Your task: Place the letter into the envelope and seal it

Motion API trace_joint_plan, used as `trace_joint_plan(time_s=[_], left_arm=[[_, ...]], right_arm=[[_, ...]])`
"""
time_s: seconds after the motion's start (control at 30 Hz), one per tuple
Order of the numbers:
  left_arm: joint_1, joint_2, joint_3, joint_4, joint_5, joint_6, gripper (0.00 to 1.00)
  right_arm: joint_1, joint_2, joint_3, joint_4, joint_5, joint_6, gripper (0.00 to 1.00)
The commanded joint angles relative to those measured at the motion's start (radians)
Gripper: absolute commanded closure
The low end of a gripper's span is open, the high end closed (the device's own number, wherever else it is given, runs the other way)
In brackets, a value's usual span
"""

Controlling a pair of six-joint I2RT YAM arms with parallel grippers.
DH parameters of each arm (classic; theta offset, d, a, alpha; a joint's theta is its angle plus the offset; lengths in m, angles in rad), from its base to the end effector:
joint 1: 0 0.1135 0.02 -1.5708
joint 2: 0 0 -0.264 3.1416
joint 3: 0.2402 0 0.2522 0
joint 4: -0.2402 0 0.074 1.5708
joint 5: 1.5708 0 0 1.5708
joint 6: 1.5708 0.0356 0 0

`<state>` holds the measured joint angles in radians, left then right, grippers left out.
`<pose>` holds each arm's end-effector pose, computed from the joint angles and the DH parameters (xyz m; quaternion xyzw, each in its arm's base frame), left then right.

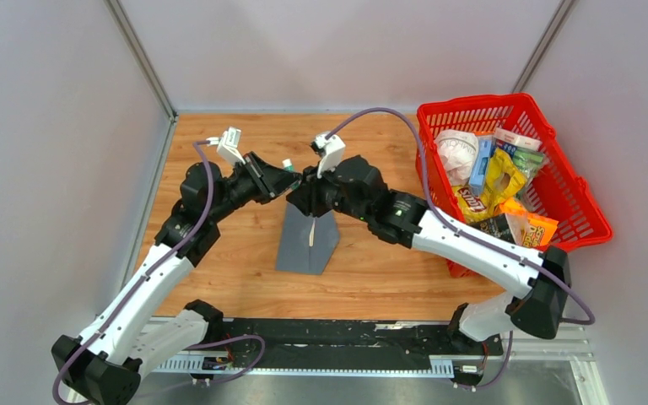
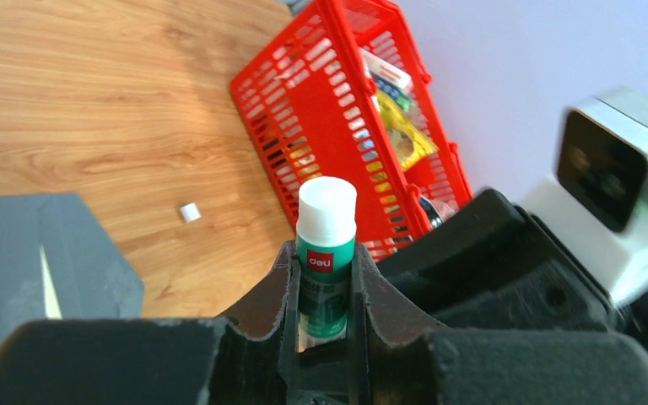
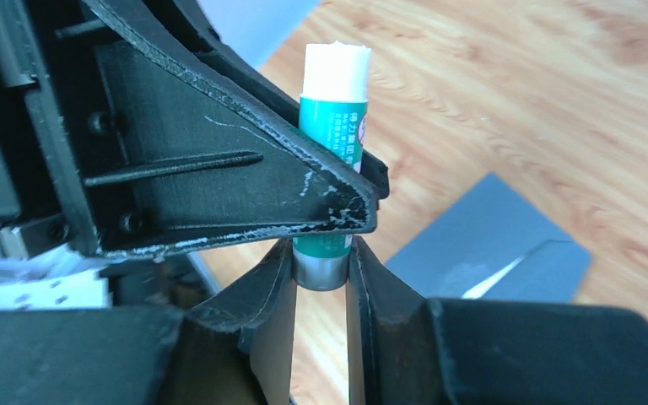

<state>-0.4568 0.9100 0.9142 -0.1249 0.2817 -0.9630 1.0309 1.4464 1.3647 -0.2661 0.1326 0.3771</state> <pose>0.1842 -0.1015 0.3699 -0.0954 0.7408 -0.5076 0.4295 0.1783 0.2884 0.3780 -0.2263 0.7859 0.3294 0.4718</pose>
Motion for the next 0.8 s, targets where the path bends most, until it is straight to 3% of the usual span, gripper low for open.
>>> trace_joint_plan(time_s=[0.0, 0.23, 0.37, 0.47, 0.57, 0.63, 0.77], left_arm=[[0.0, -0.069, -0.053, 0.07, 0.169, 0.084, 1.0], [0.0, -0.103, -0.1, 0.224, 0.35, 0.142, 1.0], [-0.002, -0.097, -0.1, 0.263, 0.402, 0.142, 1.0], [-0.002, -0.097, -0.097, 0.272, 0.401, 0.141, 1.0], [-0.002, -0.105, -0.074, 0.213, 0.34, 0.153, 1.0], [-0.002, -0.109, -0.036, 0.076, 0.225, 0.176, 1.0], [-0.002, -0.092, 0.049, -0.174, 0.016, 0.188, 1.0]], right_arm=[[-0.159, -0.136, -0.111, 0.172, -0.207, 0.083, 0.95], [-0.25, -0.213, -0.257, 0.436, -0.595, 0.244, 0.94], [-0.252, -0.204, -0.277, 0.525, -0.703, 0.315, 0.93], [-0.252, -0.201, -0.269, 0.512, -0.708, 0.312, 0.86], [-0.25, -0.211, -0.245, 0.406, -0.644, 0.264, 0.57], [-0.233, -0.228, -0.198, 0.274, -0.512, 0.188, 0.38], [-0.122, -0.244, -0.125, 0.044, -0.087, 0.008, 0.32]])
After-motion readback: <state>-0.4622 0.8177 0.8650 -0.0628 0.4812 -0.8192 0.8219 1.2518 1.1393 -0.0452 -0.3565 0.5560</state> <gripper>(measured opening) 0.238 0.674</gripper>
